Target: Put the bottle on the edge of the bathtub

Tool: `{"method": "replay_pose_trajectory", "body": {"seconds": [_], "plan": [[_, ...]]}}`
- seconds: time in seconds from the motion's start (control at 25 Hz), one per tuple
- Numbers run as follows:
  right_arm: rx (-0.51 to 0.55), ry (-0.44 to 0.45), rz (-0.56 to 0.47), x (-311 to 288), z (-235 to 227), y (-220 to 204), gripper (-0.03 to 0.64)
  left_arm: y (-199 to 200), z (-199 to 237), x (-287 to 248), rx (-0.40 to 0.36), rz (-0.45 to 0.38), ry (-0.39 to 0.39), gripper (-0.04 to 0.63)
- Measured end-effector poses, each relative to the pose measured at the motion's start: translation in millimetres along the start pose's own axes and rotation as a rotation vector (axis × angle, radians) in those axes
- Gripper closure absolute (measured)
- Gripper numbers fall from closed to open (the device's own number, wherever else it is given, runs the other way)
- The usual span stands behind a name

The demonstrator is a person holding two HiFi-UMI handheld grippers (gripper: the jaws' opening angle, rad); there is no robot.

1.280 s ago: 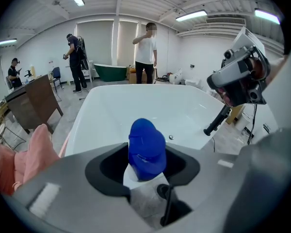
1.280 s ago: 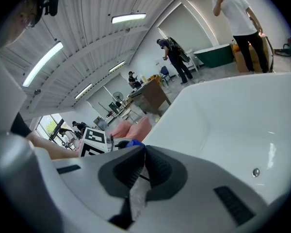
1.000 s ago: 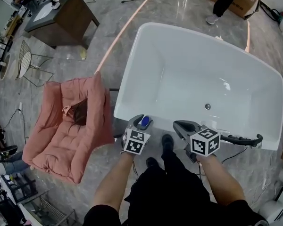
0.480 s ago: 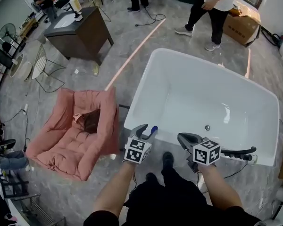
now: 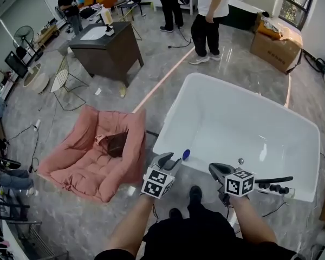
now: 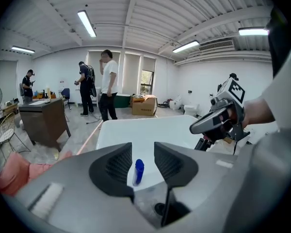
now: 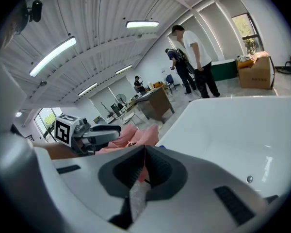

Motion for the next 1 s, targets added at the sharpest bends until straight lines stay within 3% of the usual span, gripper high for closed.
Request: {"method": "replay_pose_trajectory", "body": {"seconds": [0.24,0.52,0.76,1.0], "plan": [[0.044,0.024,-0.014,-3,32,3,0.604,-2,-6,44,-0.04,-0.018,-0.001,0.488],[0.112,0.062,-0.029,-7,77,3,0.604,-18,-16,99,0.019,-0.002,-0.084,0.491],[0.134,0.072,-0.024,9,106,-13,0.604,-23,-30,141,0.006,-0.019,-0.03,0.501],[0.123,0.053,-0.02,28,119,-42,0.604,-28,-35,177,0.088,-0.124,0.046,0.514]]}}
Point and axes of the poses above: the fingertips, and each gripper's own axes: x backward along the fingers, z to its left, y out of its top, the point moved 9 cm from there along x, backward along the fingers, and after that the axes turned 3 degrees about -x, right-handed, at the moved point
